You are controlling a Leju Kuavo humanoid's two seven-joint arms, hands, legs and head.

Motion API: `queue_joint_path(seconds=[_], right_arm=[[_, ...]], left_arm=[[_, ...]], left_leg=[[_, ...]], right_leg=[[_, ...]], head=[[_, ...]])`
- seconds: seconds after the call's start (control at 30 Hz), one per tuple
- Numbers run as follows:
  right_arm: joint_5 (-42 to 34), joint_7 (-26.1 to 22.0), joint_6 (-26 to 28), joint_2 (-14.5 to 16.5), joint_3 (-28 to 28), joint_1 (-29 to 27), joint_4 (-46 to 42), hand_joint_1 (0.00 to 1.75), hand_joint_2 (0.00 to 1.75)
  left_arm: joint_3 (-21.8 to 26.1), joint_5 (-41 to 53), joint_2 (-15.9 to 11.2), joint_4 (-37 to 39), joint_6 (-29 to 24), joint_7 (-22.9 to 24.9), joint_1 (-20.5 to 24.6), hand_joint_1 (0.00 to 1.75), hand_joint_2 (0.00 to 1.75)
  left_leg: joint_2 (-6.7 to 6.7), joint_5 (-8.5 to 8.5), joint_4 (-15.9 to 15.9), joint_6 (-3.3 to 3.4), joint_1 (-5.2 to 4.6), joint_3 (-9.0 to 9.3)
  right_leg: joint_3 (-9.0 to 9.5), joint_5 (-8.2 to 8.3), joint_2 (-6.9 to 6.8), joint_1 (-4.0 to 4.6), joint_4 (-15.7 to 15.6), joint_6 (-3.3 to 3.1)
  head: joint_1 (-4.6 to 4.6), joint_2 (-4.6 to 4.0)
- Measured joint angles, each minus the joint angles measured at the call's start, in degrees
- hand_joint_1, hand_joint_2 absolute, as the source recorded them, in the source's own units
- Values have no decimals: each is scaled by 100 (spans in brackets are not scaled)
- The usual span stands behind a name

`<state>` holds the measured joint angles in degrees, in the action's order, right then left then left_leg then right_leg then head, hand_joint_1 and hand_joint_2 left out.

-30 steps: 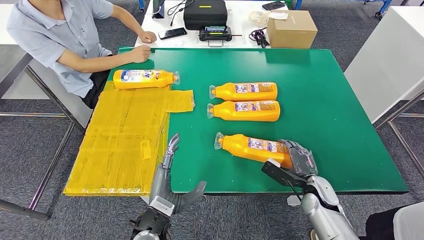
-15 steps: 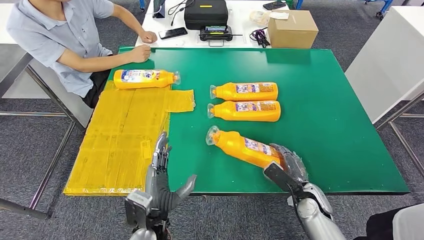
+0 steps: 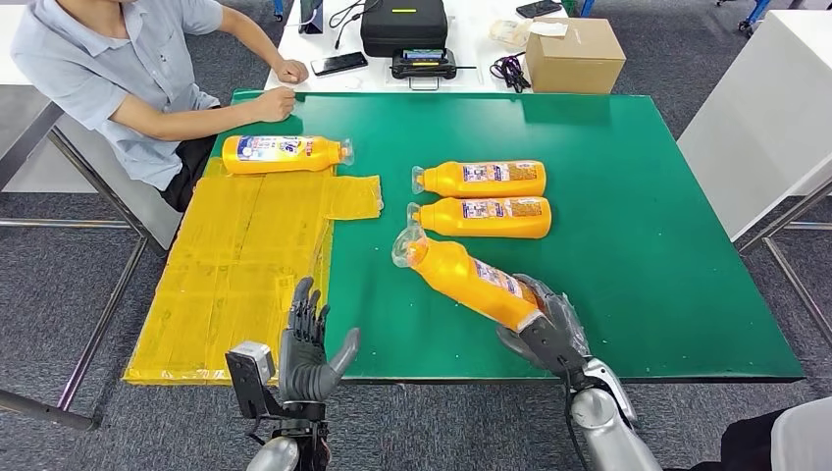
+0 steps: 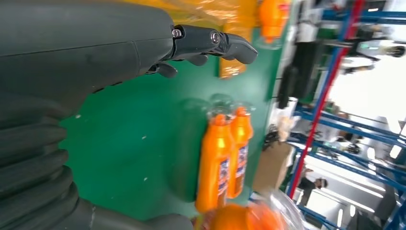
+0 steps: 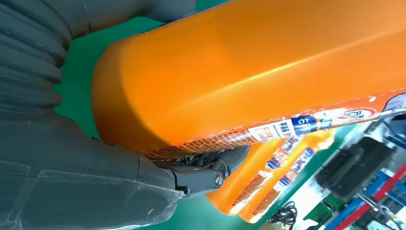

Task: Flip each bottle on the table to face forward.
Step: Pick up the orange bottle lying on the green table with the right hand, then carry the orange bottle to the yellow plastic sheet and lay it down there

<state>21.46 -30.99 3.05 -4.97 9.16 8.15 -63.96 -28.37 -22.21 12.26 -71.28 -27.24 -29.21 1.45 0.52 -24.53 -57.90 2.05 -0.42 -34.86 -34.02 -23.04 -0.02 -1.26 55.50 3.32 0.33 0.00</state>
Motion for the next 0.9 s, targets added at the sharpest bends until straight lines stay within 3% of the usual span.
queue_joint_path(seconds=[0.13,0.3,0.5,0.9], right_arm=[[-187,-72,-116,84,46,96,-2,175,175],[-255,-161,-260,164,270,224,28,175,175],[-248,-232,-367,279,542,389,151,175,175],[-211,-268,-420,397,768,497,375,175,175]], left_arm=[[28,-405,1,346,601,-17,144,0,175],[-5,136,34,726,1006,-529,434,0,175],[-173,413,117,940,1580,-624,661,0,175],[-274,653,180,1057,1701,-717,808,0,175]], left_leg=[[0,1,0,0,0,0],[3,3,0,-1,0,-1],[3,3,0,-1,0,-2],[3,3,0,-1,0,-4]], right_leg=[[-1,0,0,0,0,0],[0,1,-1,0,1,0],[-2,1,-1,-1,1,0],[-4,1,-1,0,1,0]], head=[[0,0],[1,0],[1,0],[1,0]])
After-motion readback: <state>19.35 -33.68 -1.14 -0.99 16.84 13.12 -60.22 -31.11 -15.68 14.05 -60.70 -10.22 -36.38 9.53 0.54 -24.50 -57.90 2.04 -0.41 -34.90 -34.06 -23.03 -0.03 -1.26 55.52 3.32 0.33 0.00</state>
